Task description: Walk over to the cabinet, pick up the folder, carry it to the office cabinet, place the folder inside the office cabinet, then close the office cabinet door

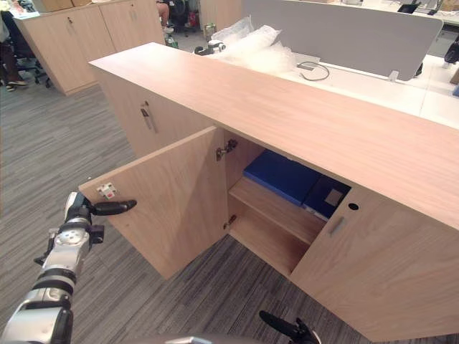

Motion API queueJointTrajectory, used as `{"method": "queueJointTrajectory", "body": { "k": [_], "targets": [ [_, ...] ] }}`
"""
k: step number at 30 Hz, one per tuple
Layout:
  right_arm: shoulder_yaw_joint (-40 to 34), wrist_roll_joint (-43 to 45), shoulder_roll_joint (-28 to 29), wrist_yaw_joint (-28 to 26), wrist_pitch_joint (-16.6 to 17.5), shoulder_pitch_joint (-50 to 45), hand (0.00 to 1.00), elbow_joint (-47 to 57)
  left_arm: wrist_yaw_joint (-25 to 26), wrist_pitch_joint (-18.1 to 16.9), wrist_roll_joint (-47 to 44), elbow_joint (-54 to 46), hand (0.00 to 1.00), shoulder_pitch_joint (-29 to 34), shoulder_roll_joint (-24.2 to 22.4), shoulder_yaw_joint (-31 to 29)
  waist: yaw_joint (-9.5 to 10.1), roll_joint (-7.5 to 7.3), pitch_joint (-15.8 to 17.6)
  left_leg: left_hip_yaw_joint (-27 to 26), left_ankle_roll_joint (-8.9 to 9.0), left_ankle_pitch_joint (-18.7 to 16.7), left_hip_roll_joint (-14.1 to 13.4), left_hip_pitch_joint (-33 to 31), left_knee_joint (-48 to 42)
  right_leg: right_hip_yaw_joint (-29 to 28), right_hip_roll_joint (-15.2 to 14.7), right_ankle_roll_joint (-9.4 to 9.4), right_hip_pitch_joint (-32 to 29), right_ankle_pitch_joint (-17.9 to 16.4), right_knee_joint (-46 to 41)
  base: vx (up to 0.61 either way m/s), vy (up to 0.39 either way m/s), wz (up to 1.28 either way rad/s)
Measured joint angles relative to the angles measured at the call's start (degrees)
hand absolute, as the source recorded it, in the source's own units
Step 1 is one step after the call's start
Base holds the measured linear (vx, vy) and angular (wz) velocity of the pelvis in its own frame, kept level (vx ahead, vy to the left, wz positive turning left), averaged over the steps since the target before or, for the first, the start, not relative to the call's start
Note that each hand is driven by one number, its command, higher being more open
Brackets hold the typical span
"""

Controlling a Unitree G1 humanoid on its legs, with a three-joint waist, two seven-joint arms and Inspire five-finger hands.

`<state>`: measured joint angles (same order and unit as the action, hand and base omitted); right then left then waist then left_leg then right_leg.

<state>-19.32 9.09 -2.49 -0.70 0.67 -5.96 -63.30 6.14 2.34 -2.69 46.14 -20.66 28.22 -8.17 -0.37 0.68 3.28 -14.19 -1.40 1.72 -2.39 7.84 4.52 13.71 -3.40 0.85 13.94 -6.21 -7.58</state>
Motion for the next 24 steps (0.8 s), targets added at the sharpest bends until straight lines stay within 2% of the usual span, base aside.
{"method": "queueJointTrajectory", "body": {
  "k": [2,3,4,5,6,7,8,9,10,12,13,14,16,18,19,21,22,24],
  "targets": [
    [0.0,0.0,-0.4,0.0,0.0,-0.2,1.0,-0.1,-0.1,0.0,-0.3,1.6,1.0,-0.9,0.3,0.9,-0.04,0.34,0.0,0.6,0.03,0.0,-0.8,-0.2,-0.4,-0.1,0.4,0.01,-0.8,0.0,-2.1,0.03,-0.109,0.13],
    [0.0,0.0,-1.2,-0.1,0.0,-0.2,1.0,0.1,-0.3,-0.1,-0.6,2.3,1.0,-1.2,0.3,1.4,-0.14,1.38,0.1,1.0,0.14,0.1,-2.1,-0.3,-0.6,-0.4,1.1,0.11,-2.7,-0.1,-5.7,0.0,-0.088,0.02],
    [0.3,-0.1,-1.8,-0.3,0.4,-0.3,1.0,0.1,-0.1,-0.2,-1.3,3.4,1.0,-1.3,0.1,1.5,-0.26,2.22,0.3,1.1,0.72,0.5,-3.4,-0.3,-0.7,-0.2,1.3,-0.56,-3.3,-4.2,-1.6,-0.07,-0.1,-0.04],
    [0.4,-0.1,-1.4,-0.4,0.4,-0.4,1.0,-0.1,0.2,-0.4,-1.5,4.6,1.0,-2.1,1.4,1.9,0.0,0.33,0.1,1.0,2.12,0.3,-2.0,-0.4,-0.6,0.2,-0.5,0.28,-4.0,2.2,5.5,-0.08,-0.105,0.08],
    [0.4,-0.1,-1.3,-0.4,0.4,-0.7,1.0,-0.6,0.2,-0.6,-1.5,5.5,1.0,-2.9,1.8,2.9,-0.19,-0.32,0.0,1.9,3.76,-0.7,-1.7,-0.5,-0.7,-0.2,-1.2,2.13,-4.1,0.8,4.7,-0.06,-0.095,0.35],
    [0.2,-0.1,-1.3,-0.3,0.2,-1.4,1.0,-2.0,0.2,-0.6,-1.7,6.1,1.0,-3.5,2.3,6.8,-0.16,-0.78,-0.3,3.1,4.33,-0.4,-1.7,-0.6,-0.3,-0.1,-1.2,2.29,-3.7,0.3,5.6,-0.01,-0.11,0.37],
    [0.3,-0.2,-2.2,-0.3,-0.1,-1.4,1.0,-2.9,0.0,-0.6,-1.6,6.1,1.0,-3.3,2.9,10.6,0.21,-0.16,0.1,3.2,4.48,-0.2,-1.8,-0.7,-0.2,-0.1,-1.0,2.25,-3.7,0.2,5.6,-0.03,-0.107,0.26],
    [0.4,-0.3,-2.9,-0.3,-0.5,-1.7,1.0,-3.5,-1.2,-0.5,-1.1,6.0,1.0,-2.8,5.4,17.1,0.4,0.58,0.3,3.4,4.68,0.2,-1.7,-0.8,0.1,-0.2,-1.0,2.25,-3.8,0.1,5.9,-0.06,-0.079,0.04],
    [0.4,-0.6,-3.1,-0.3,-0.6,-1.8,1.0,-3.9,-2.4,-0.5,-0.7,5.9,1.0,-2.6,7.1,20.8,0.49,0.75,0.2,3.4,4.83,0.3,-1.6,-0.9,0.3,-0.3,-1.0,2.26,-3.8,0.1,6.2,-0.07,-0.032,0.01],
    [2.7,-2.8,-4.1,-0.7,-0.9,-2.1,1.0,-5.1,-9.5,-0.5,5.4,3.7,1.0,-2.1,13.9,34.5,0.43,0.78,0.3,3.2,5.23,0.2,-1.3,-1.1,0.4,-1.2,-1.2,2.28,-4.0,0.1,6.9,-0.09,0.017,-0.1],
    [3.0,-2.9,-4.3,-1.1,-1.1,-2.1,1.0,-5.1,-11.7,-0.5,7.7,1.8,1.0,-1.3,15.1,37.6,0.26,0.86,0.3,3.1,5.27,0.1,-1.2,-1.1,0.4,-1.4,-1.3,2.36,-4.2,0.2,6.8,-0.09,0.042,-0.13],
    [3.0,-3.1,-4.4,-1.2,-1.1,-2.0,1.0,-5.1,-12.9,-0.5,9.4,0.4,1.0,-0.5,15.5,39.1,0.12,0.89,0.3,3.0,5.27,0.1,-1.1,-1.2,0.4,-1.6,-1.5,2.47,-4.4,0.2,6.8,-0.07,0.056,-0.11],
    [3.2,-4.6,-4.7,-1.6,-1.1,-1.4,1.0,-5.1,-16.1,-0.6,15.4,-8.5,1.0,3.7,15.6,44.8,-0.27,0.91,0.3,3.1,5.21,0.1,-0.2,-2.3,0.4,-1.9,-2.3,3.28,-5.7,0.7,6.7,-0.08,0.094,-0.05],
    [4.7,-4.6,-4.8,-1.6,-1.0,-0.9,1.0,-5.1,-16.7,-1.9,20.0,-17.5,1.0,7.0,15.2,49.3,-0.58,0.84,0.3,3.1,4.7,0.1,0.6,-2.8,0.4,-1.9,-3.2,4.13,-6.2,1.3,6.8,-0.04,0.124,-0.03],
    [5.3,-4.6,-4.8,-1.6,-1.0,-0.5,1.0,-5.1,-16.6,-4.1,22.7,-22.6,1.0,8.5,14.7,52.8,-1.0,0.49,0.4,2.9,3.93,0.2,1.3,-2.7,0.4,-2.0,-3.8,4.57,-6.2,1.6,6.9,0.0,0.126,-0.06],
    [5.8,-4.6,-4.6,-1.5,-0.6,-0.2,1.0,-5.1,-15.8,-6.5,26.7,-28.8,1.0,9.7,12.8,56.9,-1.63,-0.13,0.2,2.3,2.38,0.5,2.3,-2.7,0.3,-2.5,-4.7,5.31,-6.2,2.0,7.4,0.02,0.142,-0.13],
    [7.1,-4.6,-4.6,-1.3,-0.3,-0.2,1.0,-5.1,-15.1,-9.8,29.5,-32.4,1.0,9.9,11.5,59.2,-2.21,-0.44,0.1,2.1,1.84,0.4,2.8,-2.7,0.3,-2.8,-5.2,5.77,-6.1,2.5,7.9,0.03,0.114,-0.16],
    [7.7,-4.5,-4.3,-0.9,0.4,0.1,1.0,-5.1,-12.3,-13.1,31.8,-38.4,1.0,9.9,9.9,61.0,-3.43,-0.53,0.0,2.0,1.09,0.1,3.3,-2.4,0.3,-2.8,-5.6,5.95,-5.6,3.4,8.7,0.03,0.076,-0.17]
  ]
}}
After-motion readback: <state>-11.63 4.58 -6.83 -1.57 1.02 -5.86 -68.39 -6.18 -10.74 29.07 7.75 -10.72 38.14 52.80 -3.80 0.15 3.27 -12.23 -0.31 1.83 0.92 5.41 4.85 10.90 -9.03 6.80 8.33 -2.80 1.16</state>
